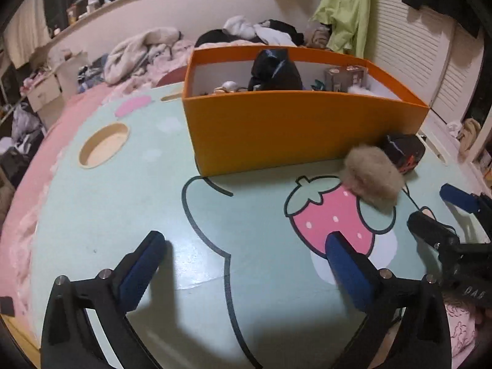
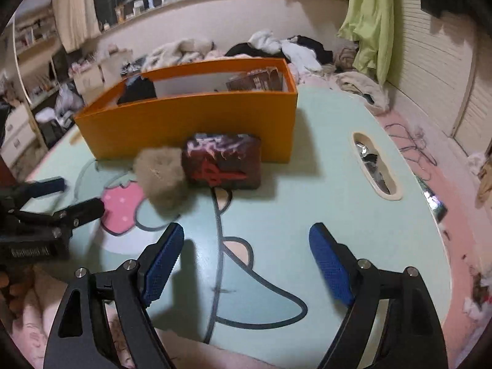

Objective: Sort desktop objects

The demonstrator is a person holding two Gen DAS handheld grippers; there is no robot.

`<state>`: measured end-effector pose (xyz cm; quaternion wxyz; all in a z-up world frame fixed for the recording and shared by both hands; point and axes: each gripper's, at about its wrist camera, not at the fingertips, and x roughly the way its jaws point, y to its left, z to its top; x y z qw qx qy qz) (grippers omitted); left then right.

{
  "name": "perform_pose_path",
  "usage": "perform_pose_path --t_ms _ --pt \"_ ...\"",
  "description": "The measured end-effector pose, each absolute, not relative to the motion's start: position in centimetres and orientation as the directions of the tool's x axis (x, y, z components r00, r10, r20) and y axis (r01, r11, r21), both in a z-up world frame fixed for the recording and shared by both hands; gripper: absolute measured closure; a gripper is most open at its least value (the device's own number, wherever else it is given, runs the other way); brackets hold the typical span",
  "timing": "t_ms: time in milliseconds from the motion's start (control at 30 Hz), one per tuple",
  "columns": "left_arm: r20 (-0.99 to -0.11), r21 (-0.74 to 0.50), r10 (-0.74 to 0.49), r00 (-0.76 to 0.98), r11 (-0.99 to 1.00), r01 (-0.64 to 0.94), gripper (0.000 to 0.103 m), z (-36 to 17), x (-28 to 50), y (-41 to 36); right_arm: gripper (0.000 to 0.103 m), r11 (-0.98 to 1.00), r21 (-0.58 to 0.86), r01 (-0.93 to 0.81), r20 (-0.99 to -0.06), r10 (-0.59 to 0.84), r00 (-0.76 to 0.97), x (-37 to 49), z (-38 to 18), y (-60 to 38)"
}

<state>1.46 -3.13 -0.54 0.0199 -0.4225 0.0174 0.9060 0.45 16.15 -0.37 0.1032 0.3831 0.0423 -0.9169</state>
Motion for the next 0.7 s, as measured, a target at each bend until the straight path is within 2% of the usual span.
perform_pose_path --t_ms 100,700 --pt "-0.759 0.014 0.019 -0.651 -0.999 -0.046 0.0 -0.03 1.72 -3.29 0.004 -0.965 -0.001 0.261 -0.713 -0.182 -0.677 0.34 -0.55 15.82" --pt "-0.756 0.014 0.019 -0.655 -0.999 -0.046 0.0 0.33 2.09 -3.48 0.002 -0.964 0.0 0.264 -0.712 -0.186 -0.677 0.31 -0.49 16.02"
